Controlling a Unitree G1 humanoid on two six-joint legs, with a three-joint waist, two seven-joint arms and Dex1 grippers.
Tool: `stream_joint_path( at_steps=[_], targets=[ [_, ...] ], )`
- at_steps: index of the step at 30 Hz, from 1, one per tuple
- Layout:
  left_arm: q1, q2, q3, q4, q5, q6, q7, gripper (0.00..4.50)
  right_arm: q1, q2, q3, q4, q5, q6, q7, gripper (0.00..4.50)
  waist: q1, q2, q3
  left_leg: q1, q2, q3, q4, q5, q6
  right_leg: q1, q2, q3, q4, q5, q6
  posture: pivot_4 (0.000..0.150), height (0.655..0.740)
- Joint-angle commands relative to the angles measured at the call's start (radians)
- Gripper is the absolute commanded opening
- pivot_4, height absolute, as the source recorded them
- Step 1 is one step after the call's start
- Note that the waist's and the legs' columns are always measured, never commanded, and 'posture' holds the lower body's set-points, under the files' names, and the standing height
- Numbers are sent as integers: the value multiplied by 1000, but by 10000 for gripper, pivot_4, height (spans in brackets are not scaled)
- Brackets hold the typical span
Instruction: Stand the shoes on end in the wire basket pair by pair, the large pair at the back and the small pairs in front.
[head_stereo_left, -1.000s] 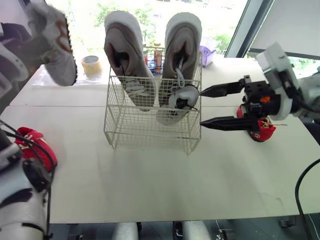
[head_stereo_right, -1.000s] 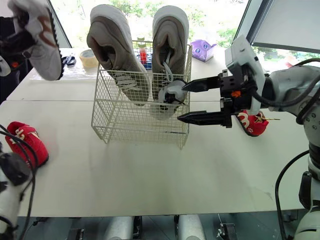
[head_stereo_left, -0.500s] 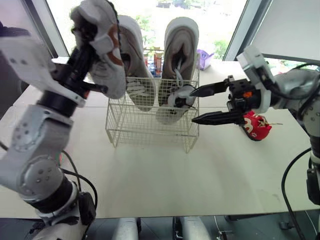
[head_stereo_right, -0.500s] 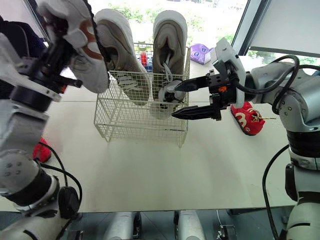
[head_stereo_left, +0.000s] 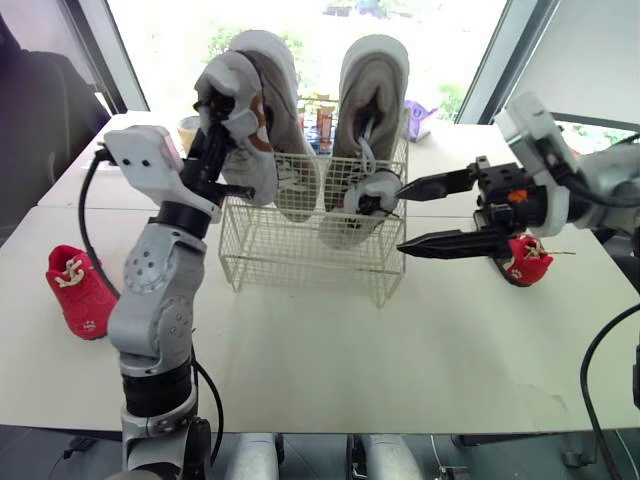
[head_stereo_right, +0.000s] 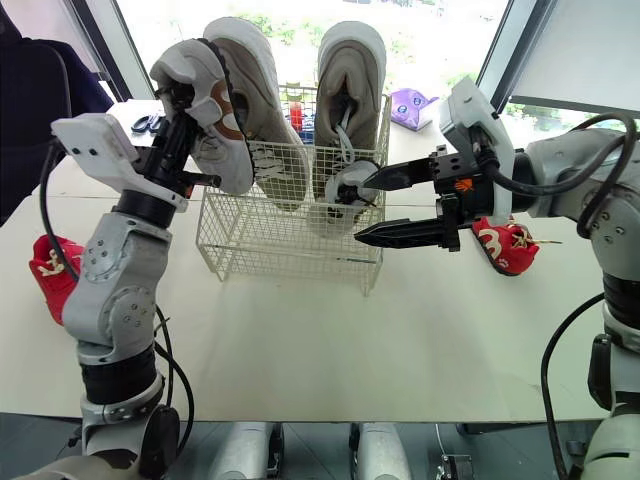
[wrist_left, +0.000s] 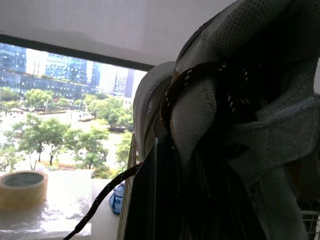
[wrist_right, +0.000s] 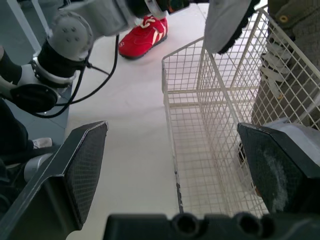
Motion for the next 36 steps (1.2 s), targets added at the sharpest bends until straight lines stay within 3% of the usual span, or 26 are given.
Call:
stream_joint_path(
  at_steps=[1, 10, 20, 26, 36],
  targets=[
    [-28, -20, -70, 69, 62, -101, -26, 550, 2, -26, -83, -57, 64, 59, -57, 45000, 8, 0, 0, 0, 0, 0, 1, 0, 0, 0, 0, 0, 0, 0, 0, 1500, 6552],
    [26, -60, -142, 184, 158, -205, -36, 550, 28, -29, -142, -107, 151, 121, -160, 45000, 22, 1, -1, -3, 0, 0, 4, 0, 1, 0, 0, 0, -1, 1, -1, 1500, 6552],
    [162, -37, -158, 125, 88, -126, -114, 550, 52, -14, -149, -116, 193, 110, -229, 45000, 16, 5, -3, -3, 1, 1, 3, -2, 3, -2, 0, 0, -1, 1, -1, 1500, 6552],
    [202, 25, -91, -39, -49, 74, -121, 26283, 80, -10, -138, -111, 184, 77, -232, 45000, 15, 6, -3, -4, 2, 1, 2, -3, 5, -4, 1, 0, -1, 0, -1, 1500, 6552],
    [299, 228, 196, -256, -582, 496, -77, 26283, 109, 9, -110, -75, 153, 12, -214, 45000, 14, 7, -3, -4, 2, 1, 2, -3, 5, -4, 1, 0, -2, 0, -1, 1500, 6552]
  ],
)
